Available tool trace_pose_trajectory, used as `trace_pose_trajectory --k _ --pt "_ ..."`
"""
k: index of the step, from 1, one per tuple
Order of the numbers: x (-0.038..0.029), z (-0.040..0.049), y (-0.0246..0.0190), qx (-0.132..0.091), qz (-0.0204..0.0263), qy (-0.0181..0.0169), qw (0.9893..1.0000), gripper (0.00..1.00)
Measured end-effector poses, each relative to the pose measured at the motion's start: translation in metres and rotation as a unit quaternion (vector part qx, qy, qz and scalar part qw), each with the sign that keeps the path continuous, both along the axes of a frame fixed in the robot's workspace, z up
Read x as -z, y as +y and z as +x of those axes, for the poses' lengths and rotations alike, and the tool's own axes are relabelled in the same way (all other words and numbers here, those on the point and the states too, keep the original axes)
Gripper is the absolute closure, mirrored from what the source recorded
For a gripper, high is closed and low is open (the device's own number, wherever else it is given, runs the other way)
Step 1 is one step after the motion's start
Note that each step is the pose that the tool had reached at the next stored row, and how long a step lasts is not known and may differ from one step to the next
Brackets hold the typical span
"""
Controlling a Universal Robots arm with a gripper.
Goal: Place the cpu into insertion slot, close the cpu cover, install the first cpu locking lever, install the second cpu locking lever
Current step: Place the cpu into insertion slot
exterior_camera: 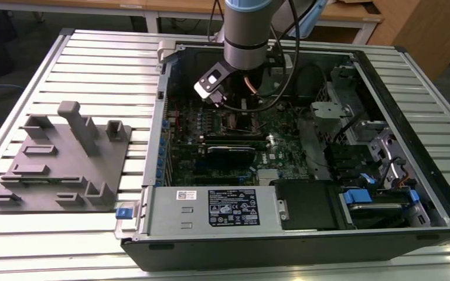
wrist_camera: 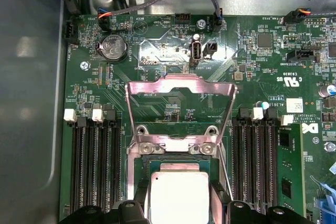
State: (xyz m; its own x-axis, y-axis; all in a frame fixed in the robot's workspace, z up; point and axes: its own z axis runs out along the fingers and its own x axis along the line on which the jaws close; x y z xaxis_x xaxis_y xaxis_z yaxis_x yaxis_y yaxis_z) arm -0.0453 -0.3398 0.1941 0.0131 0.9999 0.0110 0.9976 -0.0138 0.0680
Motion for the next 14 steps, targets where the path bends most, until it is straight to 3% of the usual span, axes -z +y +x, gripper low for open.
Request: trace_pose_trajectory --k 14 --pt "0.0015 -0.0001 0.0003 0.0 -0.0001 0.0001 1.0 0.46"
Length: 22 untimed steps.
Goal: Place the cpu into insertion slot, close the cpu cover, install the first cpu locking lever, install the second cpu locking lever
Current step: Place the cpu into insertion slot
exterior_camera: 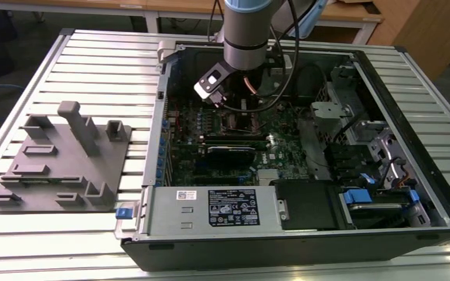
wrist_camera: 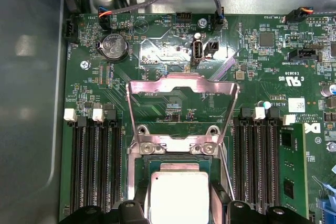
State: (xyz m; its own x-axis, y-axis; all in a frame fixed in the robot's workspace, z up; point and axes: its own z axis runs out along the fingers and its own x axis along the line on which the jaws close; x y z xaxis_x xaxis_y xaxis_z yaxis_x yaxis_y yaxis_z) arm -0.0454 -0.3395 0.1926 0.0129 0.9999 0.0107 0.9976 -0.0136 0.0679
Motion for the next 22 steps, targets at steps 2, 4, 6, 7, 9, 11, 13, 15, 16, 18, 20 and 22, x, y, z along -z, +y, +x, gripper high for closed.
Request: trace_pose_trajectory --k 2,4,6,7,9,11,13,15,16,18,20,22 --pt "0.0 0.0 0.0 0.0 0.0 0.0 1.0 0.46" --pt "0.0 0.0 0.0 0.0 0.0 0.0 1.0 0.46" --pt "0.0 0.0 0.0 0.0 0.0 0.0 1.0 0.46" --pt "0.0 0.0 0.0 0.0 0.0 0.0 1.0 0.46" --pt "-0.0001 0.0 0.0 0.0 0.0001 0.0 1.0 0.46" --pt "-0.0011 0.0 0.0 0.0 0.0001 -0.0001 1.0 0.46" --pt "-0.0012 0.0 0.0 0.0 0.0002 -0.0001 1.0 0.46" --pt "-0.0012 0.0 0.0 0.0 0.0001 0.0 1.0 0.46" --pt "-0.001 0.0 0.0 0.0 0.0001 0.0 1.0 0.46" --pt "-0.0004 0.0 0.0 -0.001 0.0 0.0 1.0 0.46" --pt "0.0 0.0 0.0 -0.003 0.0 0.0 1.0 0.46" --pt "0.0 0.0 0.0 -0.004 -0.0001 0.0 1.0 0.46"
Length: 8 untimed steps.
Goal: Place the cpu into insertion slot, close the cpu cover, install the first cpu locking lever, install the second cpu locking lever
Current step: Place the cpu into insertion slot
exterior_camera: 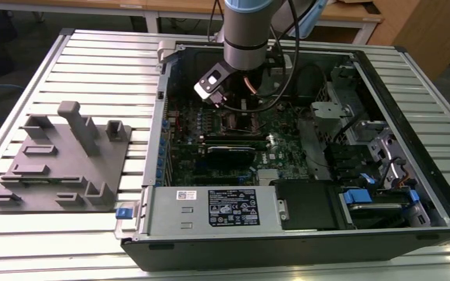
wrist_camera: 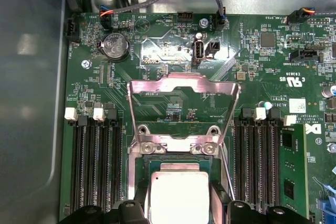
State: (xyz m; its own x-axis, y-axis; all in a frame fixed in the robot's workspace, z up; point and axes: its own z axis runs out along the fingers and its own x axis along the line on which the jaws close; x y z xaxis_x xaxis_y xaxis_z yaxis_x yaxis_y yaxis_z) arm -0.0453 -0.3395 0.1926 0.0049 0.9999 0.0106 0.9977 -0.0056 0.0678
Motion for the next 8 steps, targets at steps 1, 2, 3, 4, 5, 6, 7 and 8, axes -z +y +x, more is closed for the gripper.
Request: trace_pose_trajectory --k 1,2,3,4,5,6,7,8 --pt "0.0 0.0 0.0 0.0 0.0002 0.0 1.0 0.46" --pt "0.0 0.0 0.0 -0.001 0.001 0.0 1.0 0.46" --pt "0.0001 0.0 0.0 -0.002 0.0019 -0.0001 1.0 0.46" --pt "0.0001 0.0 0.0001 -0.002 0.0021 -0.0001 1.0 0.46" --pt "0.0002 0.0 0.0001 -0.003 0.0021 -0.0001 1.0 0.46" --pt "0.0002 0.0 0.0001 -0.003 0.0022 -0.0001 1.0 0.46" --pt "0.0002 0.0 0.0 -0.003 0.0022 -0.0001 1.0 0.46" --pt "0.0006 0.0 0.0 -0.003 0.0022 -0.0001 1.0 0.46"
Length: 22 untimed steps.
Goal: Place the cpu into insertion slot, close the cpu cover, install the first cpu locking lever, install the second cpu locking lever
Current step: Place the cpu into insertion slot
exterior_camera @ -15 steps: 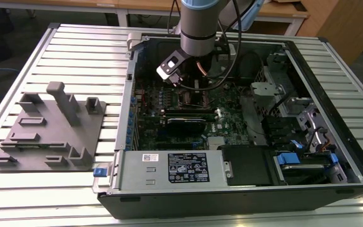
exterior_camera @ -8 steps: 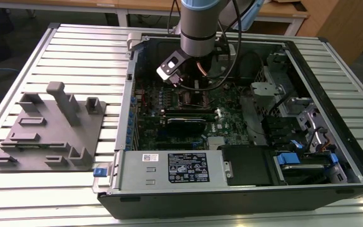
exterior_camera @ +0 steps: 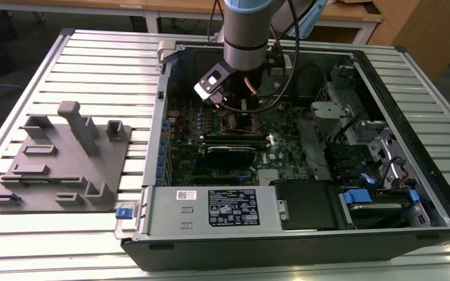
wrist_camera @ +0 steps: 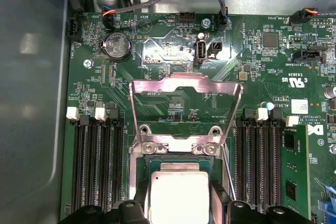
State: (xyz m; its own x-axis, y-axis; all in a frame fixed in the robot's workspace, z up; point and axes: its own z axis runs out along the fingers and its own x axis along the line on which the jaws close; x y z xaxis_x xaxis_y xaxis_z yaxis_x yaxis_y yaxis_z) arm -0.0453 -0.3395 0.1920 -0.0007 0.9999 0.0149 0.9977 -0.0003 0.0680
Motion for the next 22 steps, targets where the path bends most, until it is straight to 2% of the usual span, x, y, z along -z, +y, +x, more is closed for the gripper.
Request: trace_pose_trajectory --k 11,22 --pt "0.002 0.0 0.0 0.0 -0.0002 0.0001 1.0 0.46" --pt "-0.0007 0.0001 0.0 0.0 -0.0001 0.0 1.0 0.46"
